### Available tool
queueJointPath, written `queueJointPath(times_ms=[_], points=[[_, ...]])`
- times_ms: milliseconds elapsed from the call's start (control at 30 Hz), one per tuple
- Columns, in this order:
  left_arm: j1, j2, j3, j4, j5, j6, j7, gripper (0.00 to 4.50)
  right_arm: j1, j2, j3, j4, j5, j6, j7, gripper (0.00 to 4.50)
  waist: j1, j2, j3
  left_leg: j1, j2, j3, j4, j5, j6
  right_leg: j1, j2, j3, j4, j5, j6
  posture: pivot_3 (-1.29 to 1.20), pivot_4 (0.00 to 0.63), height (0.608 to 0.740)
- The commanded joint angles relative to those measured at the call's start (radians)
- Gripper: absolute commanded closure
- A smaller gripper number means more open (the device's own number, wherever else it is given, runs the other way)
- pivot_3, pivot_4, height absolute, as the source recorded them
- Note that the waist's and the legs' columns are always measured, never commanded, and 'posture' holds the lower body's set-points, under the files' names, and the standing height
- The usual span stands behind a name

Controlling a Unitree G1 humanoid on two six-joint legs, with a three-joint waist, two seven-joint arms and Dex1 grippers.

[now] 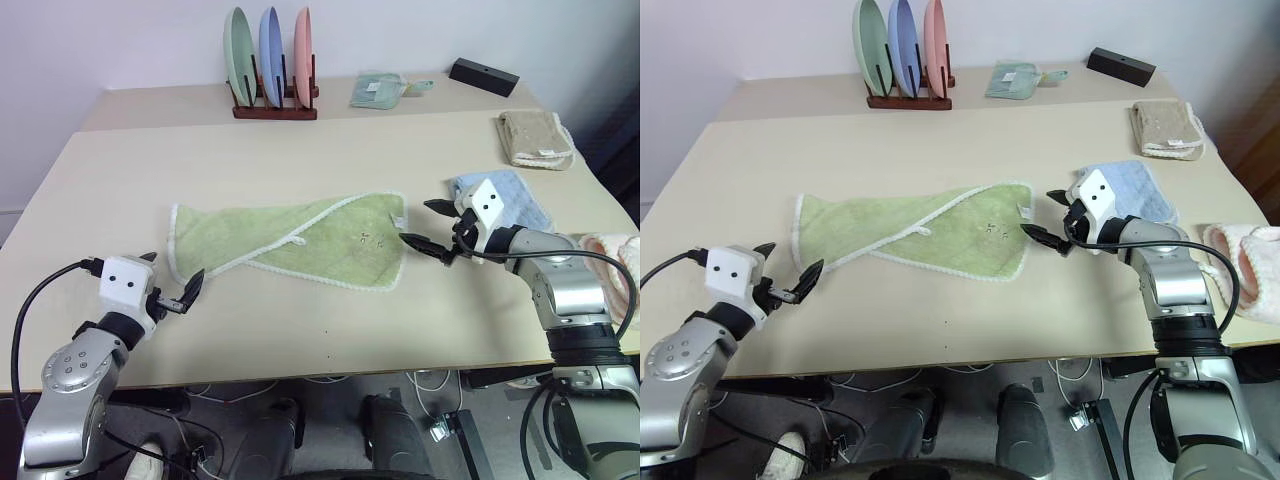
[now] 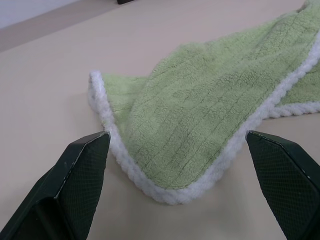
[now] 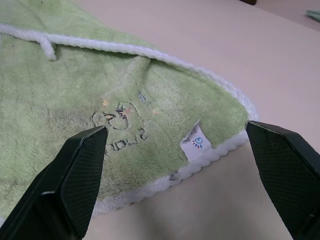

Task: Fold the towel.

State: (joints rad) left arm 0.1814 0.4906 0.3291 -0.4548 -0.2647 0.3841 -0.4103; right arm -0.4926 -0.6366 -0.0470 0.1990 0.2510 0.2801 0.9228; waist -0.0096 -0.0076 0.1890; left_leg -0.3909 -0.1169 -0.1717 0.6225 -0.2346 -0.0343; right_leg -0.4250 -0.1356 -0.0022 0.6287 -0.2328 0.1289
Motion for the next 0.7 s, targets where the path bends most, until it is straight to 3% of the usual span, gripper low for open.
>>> queueJointPath(times_ms=[33,233,433,533,700], points=[[-0.009,0.002,0.005,-0.035,-0.001,-0.012,0.004,0.06,-0.019,-0.005,-0.014,-0.029,0.012,-0.007,0.001,0.00,0.000,0.000,0.000,0.000,0.000,0.000,0.000,0.000,0.000,0.000,0.000,0.000,0.000,0.000,0.000,0.00,0.150,0.740],[-0.016,-0.003,-0.004,-0.055,-0.011,-0.001,0.006,0.06,-0.025,0.016,-0.002,-0.031,0.009,-0.011,-0.009,0.00,0.000,0.000,0.000,0.000,0.000,0.000,0.000,0.000,0.000,0.000,0.000,0.000,0.000,0.000,0.000,0.00,0.150,0.740],[0.013,0.102,-0.242,-0.200,0.060,0.017,-0.109,0.06,-0.027,0.070,0.020,-0.038,0.034,0.032,-0.004,0.00,-0.001,0.000,0.000,0.000,0.000,0.001,0.000,0.000,0.000,0.000,0.000,0.001,0.000,0.000,0.000,0.00,0.150,0.740],[-0.051,0.133,-0.367,-0.210,0.185,0.036,-0.079,0.06,-0.035,0.100,0.028,-0.054,0.040,0.047,-0.020,0.00,0.001,0.000,0.000,0.000,0.001,0.001,0.000,0.000,0.000,0.000,0.001,0.001,0.000,0.000,-0.001,0.00,0.150,0.740],[-0.095,0.151,-0.416,-0.142,0.304,0.034,-0.039,0.06,0.001,0.119,0.031,-0.149,0.047,0.083,-0.055,0.00,-0.001,0.000,0.000,0.000,0.001,0.001,-0.001,0.000,0.000,-0.001,0.001,0.002,0.000,0.001,-0.001,0.00,0.150,0.740]])
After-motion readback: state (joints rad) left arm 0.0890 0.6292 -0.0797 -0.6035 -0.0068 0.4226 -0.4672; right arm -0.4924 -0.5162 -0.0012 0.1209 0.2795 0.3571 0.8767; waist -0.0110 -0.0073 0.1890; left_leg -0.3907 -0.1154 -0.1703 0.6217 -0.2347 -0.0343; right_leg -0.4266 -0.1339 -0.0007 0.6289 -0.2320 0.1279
